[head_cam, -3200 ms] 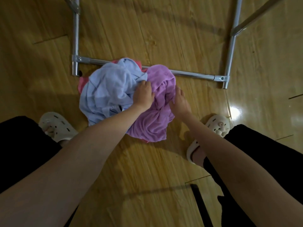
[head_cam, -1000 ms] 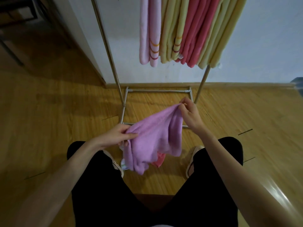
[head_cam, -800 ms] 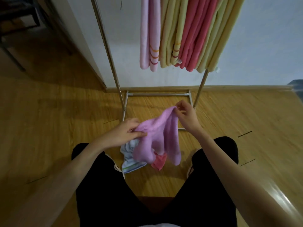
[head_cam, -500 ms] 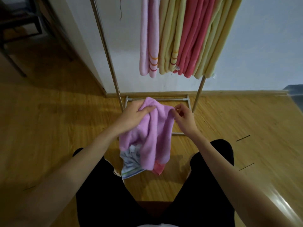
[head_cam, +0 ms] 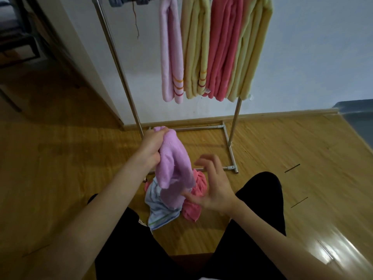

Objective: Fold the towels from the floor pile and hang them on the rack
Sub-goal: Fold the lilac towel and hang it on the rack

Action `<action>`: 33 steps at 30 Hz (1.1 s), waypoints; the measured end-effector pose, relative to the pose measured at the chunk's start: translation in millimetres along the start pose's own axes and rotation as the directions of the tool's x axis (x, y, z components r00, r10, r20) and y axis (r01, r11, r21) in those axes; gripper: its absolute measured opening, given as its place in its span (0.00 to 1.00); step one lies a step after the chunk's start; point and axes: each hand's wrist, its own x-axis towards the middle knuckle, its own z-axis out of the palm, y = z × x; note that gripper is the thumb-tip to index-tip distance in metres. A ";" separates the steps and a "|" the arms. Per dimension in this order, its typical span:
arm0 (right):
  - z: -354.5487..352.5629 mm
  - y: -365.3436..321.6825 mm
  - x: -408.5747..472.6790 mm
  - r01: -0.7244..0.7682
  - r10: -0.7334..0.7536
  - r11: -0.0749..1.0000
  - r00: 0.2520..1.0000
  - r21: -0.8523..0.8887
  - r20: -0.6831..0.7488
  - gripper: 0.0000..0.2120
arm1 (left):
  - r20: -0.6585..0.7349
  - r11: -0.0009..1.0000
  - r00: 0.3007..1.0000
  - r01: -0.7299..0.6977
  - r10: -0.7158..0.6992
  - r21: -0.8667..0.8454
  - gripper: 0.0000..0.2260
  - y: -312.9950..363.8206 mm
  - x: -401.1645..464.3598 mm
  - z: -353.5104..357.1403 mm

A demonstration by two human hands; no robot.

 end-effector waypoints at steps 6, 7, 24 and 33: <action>28.7 -11.7 5.9 0.088 -0.087 0.994 0.996 -0.064 0.016 0.24 | -0.153 0.979 0.975 0.140 -0.162 -0.147 0.13 4.3 9.5 5.2; 31.4 -13.3 8.8 0.075 -0.075 0.996 0.997 -0.048 -0.005 0.23 | -0.164 0.981 0.973 0.139 -0.161 -0.138 0.11 5.7 7.9 4.5; -26.9 -19.6 55.9 -0.103 0.119 0.978 0.990 0.182 -0.079 0.06 | 0.162 0.922 0.976 0.071 -0.142 0.380 0.02 -7.5 10.6 -32.2; -41.8 -40.2 116.7 -0.090 0.079 0.981 0.994 0.170 0.074 0.09 | 0.264 0.915 0.944 -0.274 0.198 0.295 0.06 11.6 -21.2 -40.2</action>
